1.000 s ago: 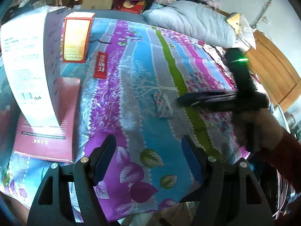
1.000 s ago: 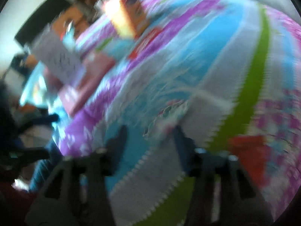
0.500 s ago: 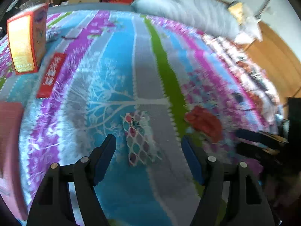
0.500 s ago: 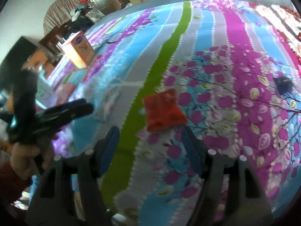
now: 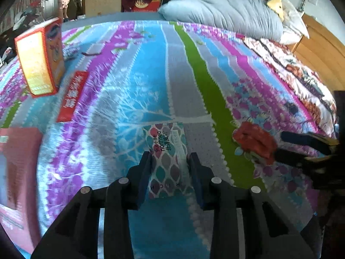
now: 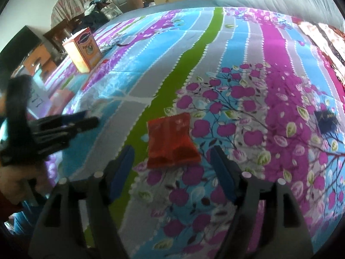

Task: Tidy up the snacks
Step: 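Grasp the diamond-patterned packet with the left tool while the right tool grasps the red packet, then carry both packets over the basin and open both tools to release them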

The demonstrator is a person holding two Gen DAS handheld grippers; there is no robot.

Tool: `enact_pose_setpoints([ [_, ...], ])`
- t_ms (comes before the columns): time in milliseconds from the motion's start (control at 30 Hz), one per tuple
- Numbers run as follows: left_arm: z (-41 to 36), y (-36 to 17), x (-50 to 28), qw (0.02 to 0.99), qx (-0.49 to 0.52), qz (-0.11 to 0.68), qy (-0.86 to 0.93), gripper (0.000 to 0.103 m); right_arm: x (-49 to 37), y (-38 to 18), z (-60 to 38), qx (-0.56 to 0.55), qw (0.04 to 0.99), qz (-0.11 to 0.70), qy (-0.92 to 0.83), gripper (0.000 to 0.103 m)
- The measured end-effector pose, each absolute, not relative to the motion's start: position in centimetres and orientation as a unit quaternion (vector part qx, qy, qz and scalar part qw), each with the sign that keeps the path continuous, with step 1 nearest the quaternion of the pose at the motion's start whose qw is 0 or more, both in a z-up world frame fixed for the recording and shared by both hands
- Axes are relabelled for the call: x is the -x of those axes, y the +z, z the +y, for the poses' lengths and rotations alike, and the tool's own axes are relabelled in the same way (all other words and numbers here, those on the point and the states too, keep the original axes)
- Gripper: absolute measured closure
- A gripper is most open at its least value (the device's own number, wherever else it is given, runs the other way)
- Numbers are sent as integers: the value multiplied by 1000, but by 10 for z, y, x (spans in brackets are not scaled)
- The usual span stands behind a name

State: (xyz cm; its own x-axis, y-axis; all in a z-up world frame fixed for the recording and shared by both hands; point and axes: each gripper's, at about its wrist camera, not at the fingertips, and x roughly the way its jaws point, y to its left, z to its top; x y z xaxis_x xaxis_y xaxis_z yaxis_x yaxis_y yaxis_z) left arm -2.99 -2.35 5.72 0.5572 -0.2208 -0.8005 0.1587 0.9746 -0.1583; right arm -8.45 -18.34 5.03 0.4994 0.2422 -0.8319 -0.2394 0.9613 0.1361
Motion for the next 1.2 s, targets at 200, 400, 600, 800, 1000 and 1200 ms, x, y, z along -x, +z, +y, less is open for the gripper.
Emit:
enact_pose_setpoints([
  [200, -14, 78, 38, 885, 42, 450, -110, 67, 68, 30, -170, 43, 853, 500, 141, 26],
  [400, -8, 80, 44, 881, 52, 458, -104, 67, 72, 28, -165, 68, 860, 491, 123, 49],
  [600, -5, 104, 58, 892, 54, 436, -108, 67, 90, 57, -165, 45, 880, 458, 113, 51],
  [800, 15, 153, 75, 915, 56, 386, -103, 67, 98, 119, -142, 31, 906, 402, 128, 51],
  [1000, 52, 214, 101, 941, 47, 328, -70, 67, 93, 185, -84, 38, 926, 333, 172, 51],
  [1200, 116, 257, 123, 955, 60, 289, -7, 67, 83, 235, -15, 43, 930, 284, 231, 51],
])
